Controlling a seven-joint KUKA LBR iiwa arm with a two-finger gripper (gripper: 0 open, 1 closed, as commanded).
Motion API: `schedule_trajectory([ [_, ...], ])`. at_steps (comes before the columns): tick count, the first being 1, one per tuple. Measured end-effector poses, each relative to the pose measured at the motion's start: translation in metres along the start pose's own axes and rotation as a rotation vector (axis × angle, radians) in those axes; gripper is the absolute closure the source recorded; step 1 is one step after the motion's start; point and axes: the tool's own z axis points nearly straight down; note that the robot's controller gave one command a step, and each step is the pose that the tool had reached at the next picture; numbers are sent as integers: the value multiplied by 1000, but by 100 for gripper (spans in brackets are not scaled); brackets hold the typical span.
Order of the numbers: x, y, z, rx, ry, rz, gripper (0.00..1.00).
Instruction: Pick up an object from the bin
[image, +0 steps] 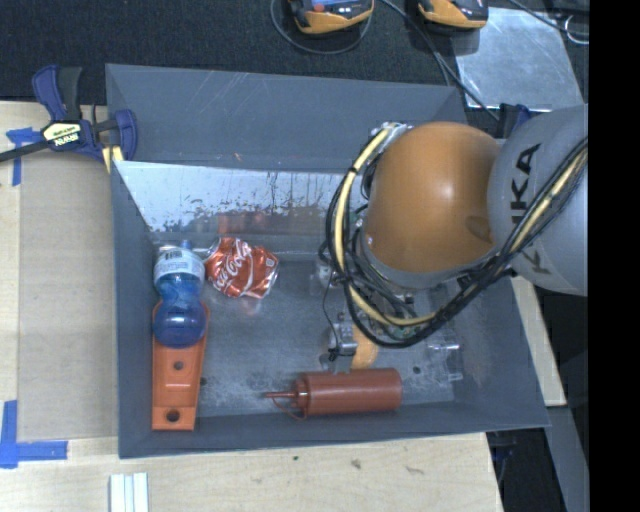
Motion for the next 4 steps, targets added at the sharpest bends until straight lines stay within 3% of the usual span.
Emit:
schedule_trajectory([
  [1, -2, 0, -4, -2, -8, 4, 0],
  [2, 7, -54, 117, 0, -6, -278, 0],
  [3, 9, -45, 67, 0, -12, -466, 0],
  [4, -36, -96, 122, 1, -14, -320, 0],
])
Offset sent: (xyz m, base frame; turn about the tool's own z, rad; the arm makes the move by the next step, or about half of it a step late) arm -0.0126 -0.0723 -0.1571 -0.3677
